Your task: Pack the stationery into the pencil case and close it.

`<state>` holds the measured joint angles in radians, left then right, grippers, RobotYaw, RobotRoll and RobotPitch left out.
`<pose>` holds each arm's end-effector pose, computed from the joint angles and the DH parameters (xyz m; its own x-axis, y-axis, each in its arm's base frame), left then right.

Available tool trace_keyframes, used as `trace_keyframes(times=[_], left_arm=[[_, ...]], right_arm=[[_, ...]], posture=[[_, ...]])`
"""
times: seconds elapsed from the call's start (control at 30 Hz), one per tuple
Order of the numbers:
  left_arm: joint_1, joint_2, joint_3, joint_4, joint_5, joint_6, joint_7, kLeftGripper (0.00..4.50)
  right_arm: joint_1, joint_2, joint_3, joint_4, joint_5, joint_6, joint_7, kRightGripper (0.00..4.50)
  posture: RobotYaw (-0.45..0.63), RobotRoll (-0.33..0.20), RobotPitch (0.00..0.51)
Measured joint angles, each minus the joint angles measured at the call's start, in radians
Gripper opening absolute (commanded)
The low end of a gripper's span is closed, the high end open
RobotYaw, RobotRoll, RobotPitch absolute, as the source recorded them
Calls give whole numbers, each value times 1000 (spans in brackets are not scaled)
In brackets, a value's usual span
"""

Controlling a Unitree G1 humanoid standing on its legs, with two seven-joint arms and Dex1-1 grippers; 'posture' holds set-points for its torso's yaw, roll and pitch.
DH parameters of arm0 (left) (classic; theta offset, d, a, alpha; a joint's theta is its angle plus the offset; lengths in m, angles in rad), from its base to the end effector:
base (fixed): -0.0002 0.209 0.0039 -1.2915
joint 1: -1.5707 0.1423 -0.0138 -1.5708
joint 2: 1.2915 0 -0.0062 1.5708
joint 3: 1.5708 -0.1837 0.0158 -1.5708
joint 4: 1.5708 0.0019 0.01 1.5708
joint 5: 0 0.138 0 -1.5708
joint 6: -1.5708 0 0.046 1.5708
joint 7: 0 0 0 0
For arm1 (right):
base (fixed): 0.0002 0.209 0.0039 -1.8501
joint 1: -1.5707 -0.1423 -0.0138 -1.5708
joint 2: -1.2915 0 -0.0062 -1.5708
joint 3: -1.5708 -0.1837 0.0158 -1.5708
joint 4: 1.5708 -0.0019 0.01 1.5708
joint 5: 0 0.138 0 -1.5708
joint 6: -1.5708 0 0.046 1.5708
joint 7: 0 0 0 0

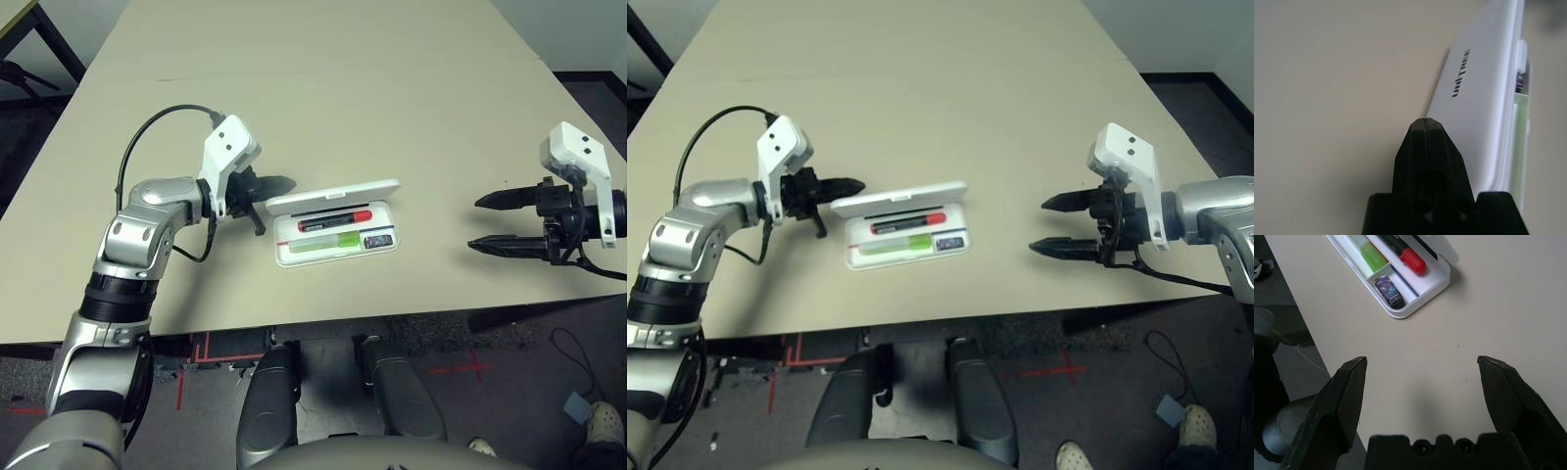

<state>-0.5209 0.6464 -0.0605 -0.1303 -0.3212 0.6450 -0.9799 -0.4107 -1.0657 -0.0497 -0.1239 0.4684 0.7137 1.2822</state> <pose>0.2719 0.2154 0.1884 0.5043 -0.8015 -0.3214 0.8633 0.4761 0.1673 0.2406 -0.2920 0.2281 0.3885 0.7399 -0.5492 -0.9023 0.4265 -0.0637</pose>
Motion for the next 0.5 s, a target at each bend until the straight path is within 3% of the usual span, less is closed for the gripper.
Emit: trace_keyframes(times=[0.5], left_arm=[[57,-8,-120,-69,29,-16,27,33]], right_arm=[[-30,13,40,12,-2,-17,2,4500]], posture=[[-88,0,206]])
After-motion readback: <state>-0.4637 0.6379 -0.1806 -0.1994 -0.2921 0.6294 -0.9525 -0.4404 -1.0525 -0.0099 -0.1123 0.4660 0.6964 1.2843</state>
